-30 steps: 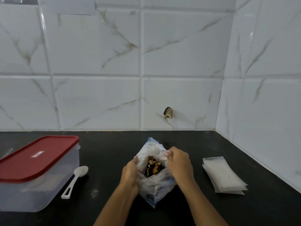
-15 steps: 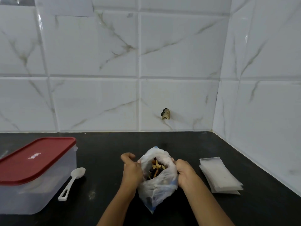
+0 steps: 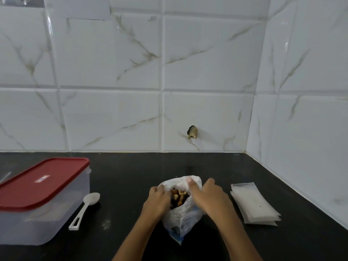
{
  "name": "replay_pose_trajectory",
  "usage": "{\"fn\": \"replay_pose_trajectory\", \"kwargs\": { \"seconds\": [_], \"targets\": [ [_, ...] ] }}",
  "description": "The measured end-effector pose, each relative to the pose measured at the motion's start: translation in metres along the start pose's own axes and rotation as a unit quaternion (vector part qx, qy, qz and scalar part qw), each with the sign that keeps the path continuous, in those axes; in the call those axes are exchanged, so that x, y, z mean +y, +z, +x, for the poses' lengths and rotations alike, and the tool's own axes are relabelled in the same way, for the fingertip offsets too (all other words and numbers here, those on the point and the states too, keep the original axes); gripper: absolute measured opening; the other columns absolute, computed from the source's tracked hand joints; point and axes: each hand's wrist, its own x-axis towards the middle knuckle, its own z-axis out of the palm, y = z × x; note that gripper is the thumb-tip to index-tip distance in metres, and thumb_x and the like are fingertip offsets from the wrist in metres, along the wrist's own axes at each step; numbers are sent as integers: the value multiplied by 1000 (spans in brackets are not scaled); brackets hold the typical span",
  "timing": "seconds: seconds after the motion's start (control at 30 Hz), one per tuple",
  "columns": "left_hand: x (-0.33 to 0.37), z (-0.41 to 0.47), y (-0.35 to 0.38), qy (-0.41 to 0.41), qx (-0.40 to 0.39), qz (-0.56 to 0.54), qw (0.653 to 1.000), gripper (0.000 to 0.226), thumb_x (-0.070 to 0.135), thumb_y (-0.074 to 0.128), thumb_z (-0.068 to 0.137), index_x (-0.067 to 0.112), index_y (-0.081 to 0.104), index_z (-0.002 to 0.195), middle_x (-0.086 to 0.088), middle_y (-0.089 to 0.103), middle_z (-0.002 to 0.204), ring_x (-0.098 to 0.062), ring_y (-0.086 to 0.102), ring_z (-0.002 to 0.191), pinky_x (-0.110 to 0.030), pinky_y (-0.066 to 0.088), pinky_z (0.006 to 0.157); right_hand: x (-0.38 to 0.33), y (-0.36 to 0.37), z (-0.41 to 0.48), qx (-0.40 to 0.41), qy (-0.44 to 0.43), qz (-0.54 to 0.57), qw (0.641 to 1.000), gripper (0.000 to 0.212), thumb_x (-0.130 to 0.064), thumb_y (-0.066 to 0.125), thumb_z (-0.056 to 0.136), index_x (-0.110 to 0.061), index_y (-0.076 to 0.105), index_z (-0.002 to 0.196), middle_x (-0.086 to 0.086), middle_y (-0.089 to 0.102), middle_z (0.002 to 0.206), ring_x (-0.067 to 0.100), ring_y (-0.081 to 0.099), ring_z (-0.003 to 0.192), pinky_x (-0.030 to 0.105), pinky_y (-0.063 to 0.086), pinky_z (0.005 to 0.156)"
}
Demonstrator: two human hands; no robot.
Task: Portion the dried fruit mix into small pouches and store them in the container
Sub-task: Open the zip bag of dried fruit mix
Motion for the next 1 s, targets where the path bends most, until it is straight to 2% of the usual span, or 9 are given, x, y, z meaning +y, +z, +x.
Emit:
{"fn": "replay_pose_trajectory", "kwargs": {
  "seconds": [0.23, 0.37, 0.47, 0.53, 0.6, 0.67, 0.73, 0.87, 1.0],
  "targets": [
    [-5, -2, 4, 17, 28, -54, 998, 53, 29, 28, 100, 22, 11, 149, 2, 12, 152, -24, 35, 129, -32, 32, 106, 17, 14, 9, -8, 57, 166, 984, 27, -14, 46, 93, -6, 53, 118, 8, 57, 109, 21, 59, 94, 27, 48, 69],
    [-9, -1, 8, 6, 20, -232, 973, 55, 14, 33, 100, 21, 11, 150, -1, 10, 153, -21, 33, 131, -27, 34, 100, 28, 18, 18, -63, 156, 545, 822, 26, 10, 37, 90, 5, 59, 103, 20, 60, 89, 30, 60, 77, 41, 55, 60],
    [-6, -1, 12, -20, -24, -432, 902, 51, 12, 41, 99, 23, 26, 146, -10, 35, 147, -28, 47, 125, -41, 43, 102, 34, 15, 18, -98, 203, 689, 689, 36, 17, 27, 90, 11, 52, 115, 24, 56, 84, 37, 56, 73, 40, 53, 41],
    [-3, -8, 13, -32, -34, -487, 872, 45, 15, 43, 98, 22, 35, 142, -15, 48, 137, -31, 52, 120, -48, 43, 102, 36, 14, 18, -101, 214, 713, 660, 38, 18, 24, 91, 8, 49, 118, 25, 53, 82, 40, 56, 80, 49, 52, 59],
    [-4, -13, 14, -30, -19, -457, 889, 44, 28, 50, 95, 25, 42, 138, -15, 49, 136, -33, 54, 118, -52, 45, 100, 35, 12, 13, -97, 198, 681, 698, 33, 17, 28, 91, 11, 49, 116, 25, 54, 84, 37, 58, 82, 48, 48, 67],
    [-7, -14, 18, -32, 0, -412, 911, 59, 52, 59, 82, 34, 41, 135, -13, 41, 140, -32, 52, 119, -51, 47, 97, 35, 14, 9, -65, 165, 587, 790, 31, 9, 34, 92, -2, 47, 118, 20, 56, 95, 30, 60, 82, 43, 53, 65],
    [-2, -22, 16, -47, 43, -393, 918, 64, 49, 60, 83, 28, 33, 137, -9, 33, 140, -29, 47, 122, -46, 47, 99, 36, 16, 4, -48, 131, 498, 856, 23, -3, 41, 94, -11, 43, 115, 14, 58, 104, 27, 63, 89, 39, 56, 64],
    [1, -37, 19, -37, 66, -369, 926, 63, 21, 63, 88, 16, 27, 140, -8, 22, 141, -27, 43, 122, -41, 47, 98, 34, 11, -8, -112, 95, 456, 878, 12, -21, 44, 97, -19, 48, 108, 9, 62, 105, 21, 63, 90, 32, 53, 65],
    [-3, -52, 21, 10, 21, -247, 969, 56, 16, 55, 93, 15, 28, 142, -8, 12, 145, -23, 37, 123, -30, 42, 98, 38, 15, -8, -96, 60, 403, 908, 15, -3, 51, 88, -13, 60, 94, 11, 65, 95, 26, 63, 93, 41, 54, 86]
  ]
}}
